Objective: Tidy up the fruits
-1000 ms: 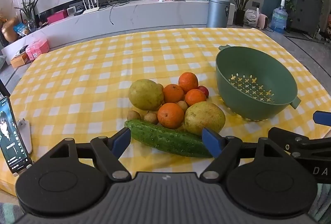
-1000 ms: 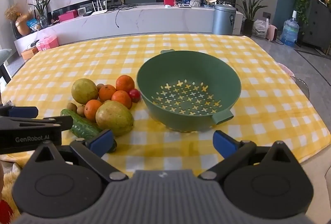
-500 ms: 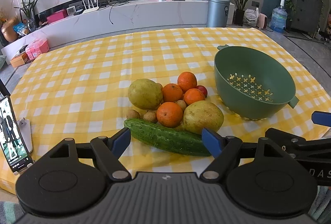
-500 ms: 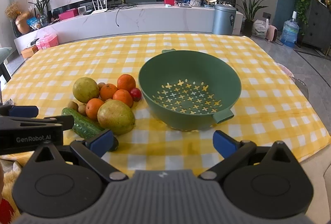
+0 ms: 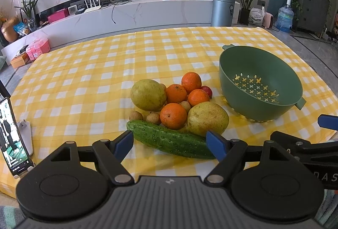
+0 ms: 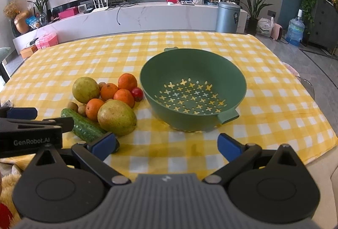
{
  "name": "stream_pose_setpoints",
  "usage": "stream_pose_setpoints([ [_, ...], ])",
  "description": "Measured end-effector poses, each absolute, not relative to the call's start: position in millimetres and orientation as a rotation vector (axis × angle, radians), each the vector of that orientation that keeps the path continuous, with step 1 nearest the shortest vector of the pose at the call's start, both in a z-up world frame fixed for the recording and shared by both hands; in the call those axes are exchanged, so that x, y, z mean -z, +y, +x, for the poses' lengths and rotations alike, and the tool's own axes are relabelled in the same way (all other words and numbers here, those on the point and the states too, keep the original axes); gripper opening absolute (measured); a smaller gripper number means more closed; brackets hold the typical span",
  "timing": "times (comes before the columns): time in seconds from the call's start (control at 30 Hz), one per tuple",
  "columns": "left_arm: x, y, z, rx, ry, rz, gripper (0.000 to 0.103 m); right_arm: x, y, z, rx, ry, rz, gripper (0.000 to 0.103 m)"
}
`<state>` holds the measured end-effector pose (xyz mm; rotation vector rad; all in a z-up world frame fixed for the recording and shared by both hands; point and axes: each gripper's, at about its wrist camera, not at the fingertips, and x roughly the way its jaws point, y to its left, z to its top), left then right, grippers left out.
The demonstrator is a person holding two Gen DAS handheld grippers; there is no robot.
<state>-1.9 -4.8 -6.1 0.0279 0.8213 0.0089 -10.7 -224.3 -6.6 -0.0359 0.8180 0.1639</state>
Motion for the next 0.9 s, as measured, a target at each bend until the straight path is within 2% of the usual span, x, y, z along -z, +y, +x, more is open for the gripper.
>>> stream_pose_setpoints([
  [0.9,4.8,-4.8,-1.6,-0.011,0.825,0.027,0.092,11.3,-224.9,-10.5,-0.155,0.837,-0.028,0.099],
])
